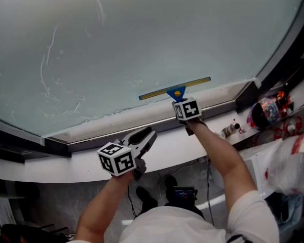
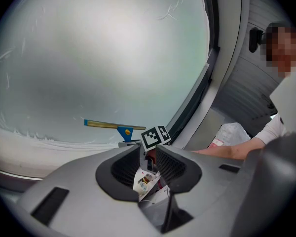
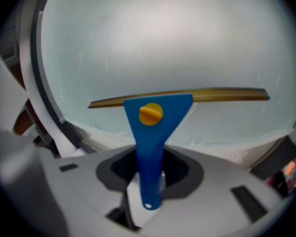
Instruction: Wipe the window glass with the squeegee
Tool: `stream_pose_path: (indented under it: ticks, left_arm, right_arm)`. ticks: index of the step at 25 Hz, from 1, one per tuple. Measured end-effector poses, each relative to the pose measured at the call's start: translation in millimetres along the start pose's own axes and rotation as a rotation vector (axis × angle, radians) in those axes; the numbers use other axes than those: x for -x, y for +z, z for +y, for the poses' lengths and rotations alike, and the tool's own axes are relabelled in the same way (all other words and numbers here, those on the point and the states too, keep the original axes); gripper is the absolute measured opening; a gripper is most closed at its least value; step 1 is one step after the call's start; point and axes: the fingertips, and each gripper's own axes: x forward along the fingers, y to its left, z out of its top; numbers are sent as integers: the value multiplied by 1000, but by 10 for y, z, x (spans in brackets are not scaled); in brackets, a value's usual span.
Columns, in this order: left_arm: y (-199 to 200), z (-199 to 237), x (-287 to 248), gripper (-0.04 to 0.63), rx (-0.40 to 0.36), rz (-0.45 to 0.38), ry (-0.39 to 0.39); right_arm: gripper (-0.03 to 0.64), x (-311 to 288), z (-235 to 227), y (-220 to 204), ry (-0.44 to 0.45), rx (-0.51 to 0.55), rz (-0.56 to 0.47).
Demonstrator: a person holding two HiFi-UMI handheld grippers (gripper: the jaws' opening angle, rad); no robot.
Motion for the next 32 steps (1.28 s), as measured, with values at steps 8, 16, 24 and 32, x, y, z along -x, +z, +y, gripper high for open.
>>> stream_pose_path:
  ticks: [8, 16, 24, 32]
  left_arm:
    - [-145, 99, -39, 124, 25, 22, 8]
    - [-273, 203, -77, 124, 53, 37, 16]
    - [-378, 275, -124, 124, 75, 46, 17]
    - [-475, 337, -147, 124, 93, 55, 24]
  right_arm:
    - [140, -190, 8, -166, 12, -12, 26]
    - [140, -349, -22, -347, 11, -2, 52]
    - [140, -469, -52, -524, 4, -7, 89]
    - [140, -585, -53, -653, -2, -16, 111]
